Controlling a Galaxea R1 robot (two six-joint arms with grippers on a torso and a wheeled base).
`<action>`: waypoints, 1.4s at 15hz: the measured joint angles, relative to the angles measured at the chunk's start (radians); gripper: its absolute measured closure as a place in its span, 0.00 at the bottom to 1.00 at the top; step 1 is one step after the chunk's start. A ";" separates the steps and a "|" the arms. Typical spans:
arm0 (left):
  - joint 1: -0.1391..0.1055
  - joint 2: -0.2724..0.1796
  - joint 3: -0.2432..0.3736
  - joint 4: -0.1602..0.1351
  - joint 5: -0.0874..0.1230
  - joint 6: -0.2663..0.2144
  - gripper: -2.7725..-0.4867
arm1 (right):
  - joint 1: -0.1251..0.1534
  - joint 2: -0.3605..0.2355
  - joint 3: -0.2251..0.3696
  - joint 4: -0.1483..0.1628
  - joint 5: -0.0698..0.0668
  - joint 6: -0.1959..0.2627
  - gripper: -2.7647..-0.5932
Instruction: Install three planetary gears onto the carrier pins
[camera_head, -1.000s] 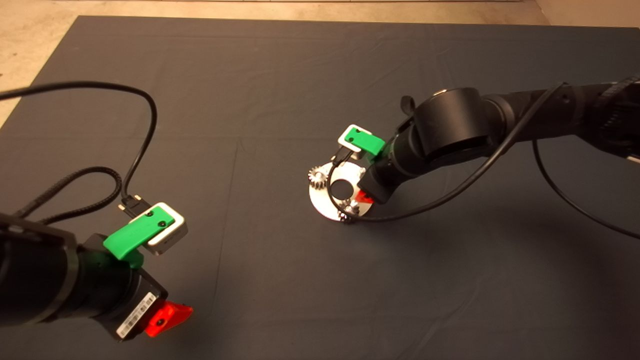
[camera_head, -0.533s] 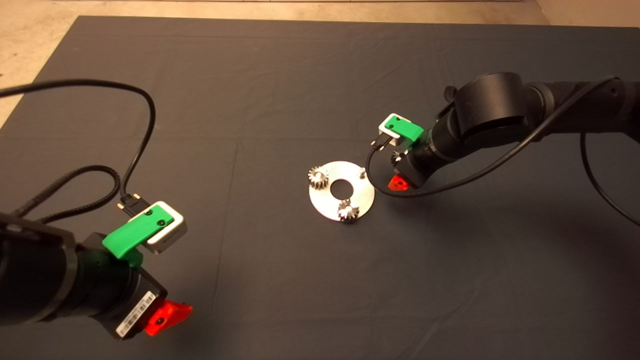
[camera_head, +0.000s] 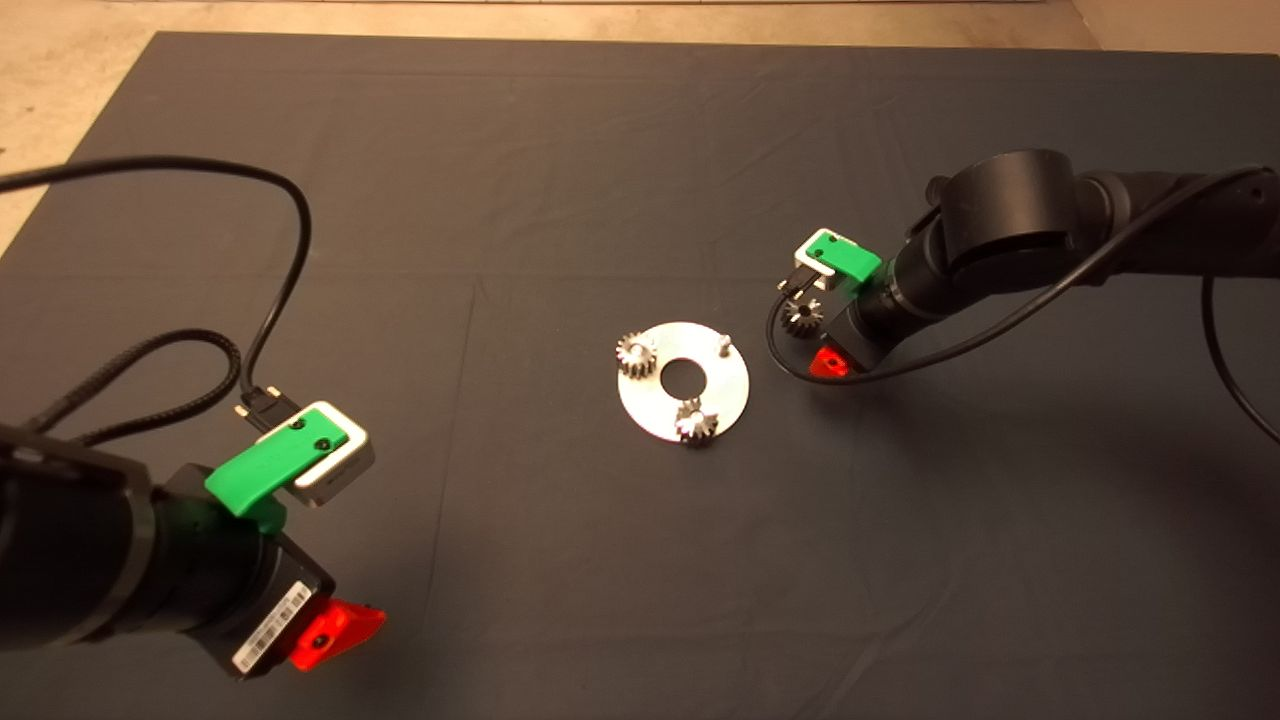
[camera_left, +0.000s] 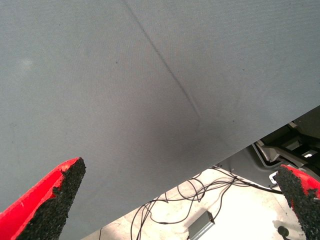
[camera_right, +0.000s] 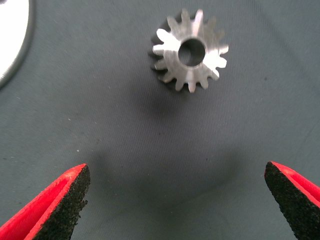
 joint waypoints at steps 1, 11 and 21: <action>0.000 0.000 0.000 0.000 0.000 0.000 0.00 | -0.005 0.000 -0.007 -0.006 0.000 0.000 0.10; 0.000 0.000 0.000 0.000 0.000 0.000 0.00 | -0.024 0.009 -0.102 -0.051 0.001 0.010 0.11; 0.000 0.000 0.000 -0.004 0.000 0.000 0.00 | -0.023 0.092 -0.202 -0.023 0.008 0.076 0.11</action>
